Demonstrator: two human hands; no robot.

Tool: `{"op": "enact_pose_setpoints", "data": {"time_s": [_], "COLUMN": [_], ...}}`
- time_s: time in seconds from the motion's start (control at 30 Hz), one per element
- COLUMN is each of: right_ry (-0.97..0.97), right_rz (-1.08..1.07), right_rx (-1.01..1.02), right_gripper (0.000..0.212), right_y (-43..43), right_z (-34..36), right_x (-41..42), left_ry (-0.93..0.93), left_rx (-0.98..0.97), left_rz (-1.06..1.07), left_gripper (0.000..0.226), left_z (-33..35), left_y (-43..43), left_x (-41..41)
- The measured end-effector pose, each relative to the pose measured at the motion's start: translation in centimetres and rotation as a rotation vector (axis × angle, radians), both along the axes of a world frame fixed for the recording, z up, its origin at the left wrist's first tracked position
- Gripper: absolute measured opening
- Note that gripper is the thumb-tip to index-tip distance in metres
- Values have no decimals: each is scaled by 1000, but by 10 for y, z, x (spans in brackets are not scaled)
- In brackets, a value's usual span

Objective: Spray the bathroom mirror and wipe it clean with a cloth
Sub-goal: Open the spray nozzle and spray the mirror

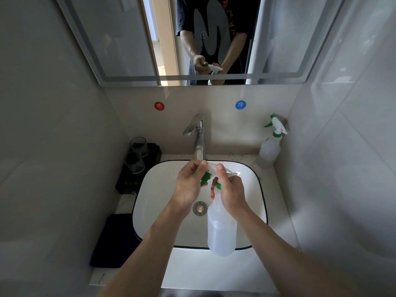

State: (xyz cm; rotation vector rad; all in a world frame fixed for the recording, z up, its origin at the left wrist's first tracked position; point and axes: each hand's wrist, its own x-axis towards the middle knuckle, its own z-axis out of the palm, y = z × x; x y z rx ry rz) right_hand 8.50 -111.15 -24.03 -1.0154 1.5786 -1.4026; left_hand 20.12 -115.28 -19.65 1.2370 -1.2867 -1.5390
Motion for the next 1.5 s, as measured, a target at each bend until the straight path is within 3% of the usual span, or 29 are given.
{"op": "enact_pose_setpoints", "data": {"time_s": [0.13,0.37,0.9,1.0,1.07,1.17,1.23,1.37,1.5], "right_ry": [-32,-31,-24,-67,17,130,68,181,249], "right_rz": [-8,-10,-14,49,89,173,252,338,301], "right_rx": [1,-13,55,89,89,62,75,42,-31], "right_gripper": [79,84,76,70,62,36,41,52,49], "right_y": [-1,-2,3,7,14,25,31,39,40], "right_z": [-3,-2,5,10,12,16,20,32,30], "right_x": [0,0,1,-2,-6,-10,-13,-14,-6], "left_ry": [28,9,-67,-86,-97,-54,-70,-194,-152], "left_rx": [55,-41,2,0,32,103,146,224,294], "left_rz": [30,-62,-96,-129,-148,-134,-153,-286,-507], "left_gripper": [45,24,24,32,41,28,24,61,70], "left_z": [3,3,2,11,18,17,10,-5,-17], "left_y": [1,3,-4,-8,-14,-16,-8,11,25], "left_x": [1,0,4,10,17,27,31,33,34]}}
